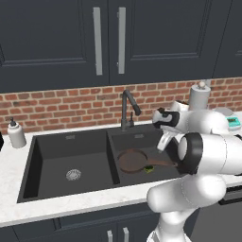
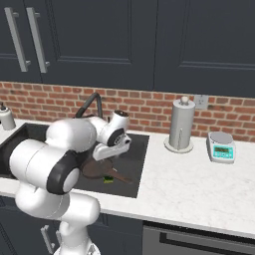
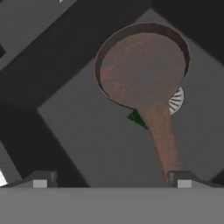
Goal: Pick the pan and sponge and place them into the sink. Then turn on the water.
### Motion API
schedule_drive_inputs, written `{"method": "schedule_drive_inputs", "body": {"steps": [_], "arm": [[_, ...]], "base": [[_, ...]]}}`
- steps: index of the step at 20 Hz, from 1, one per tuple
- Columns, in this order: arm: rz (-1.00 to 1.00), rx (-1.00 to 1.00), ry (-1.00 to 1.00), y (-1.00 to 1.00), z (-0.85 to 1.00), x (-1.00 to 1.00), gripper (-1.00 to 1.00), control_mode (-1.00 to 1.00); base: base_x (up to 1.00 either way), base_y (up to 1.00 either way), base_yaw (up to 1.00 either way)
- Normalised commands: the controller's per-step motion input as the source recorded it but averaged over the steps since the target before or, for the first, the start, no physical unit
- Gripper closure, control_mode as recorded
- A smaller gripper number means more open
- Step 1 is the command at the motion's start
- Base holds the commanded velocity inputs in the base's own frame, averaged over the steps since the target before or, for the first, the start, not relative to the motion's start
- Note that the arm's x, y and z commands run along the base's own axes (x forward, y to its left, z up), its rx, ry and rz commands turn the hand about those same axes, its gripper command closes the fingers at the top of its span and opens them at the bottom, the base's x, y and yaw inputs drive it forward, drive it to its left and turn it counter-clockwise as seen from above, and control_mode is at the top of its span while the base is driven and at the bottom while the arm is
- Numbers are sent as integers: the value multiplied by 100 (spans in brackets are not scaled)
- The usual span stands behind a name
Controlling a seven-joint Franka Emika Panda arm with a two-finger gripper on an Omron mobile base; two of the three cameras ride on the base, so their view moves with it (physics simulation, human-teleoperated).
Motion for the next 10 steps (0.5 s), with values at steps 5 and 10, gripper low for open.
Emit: {"method": "schedule_drive_inputs", "body": {"steps": [5, 10], "arm": [[-14, 29, -10, 0, 15, 0, -100, -100], [-22, 28, -13, 0, 21, 0, -100, -100]], "base": [[0, 0, 0], [0, 0, 0]]}}
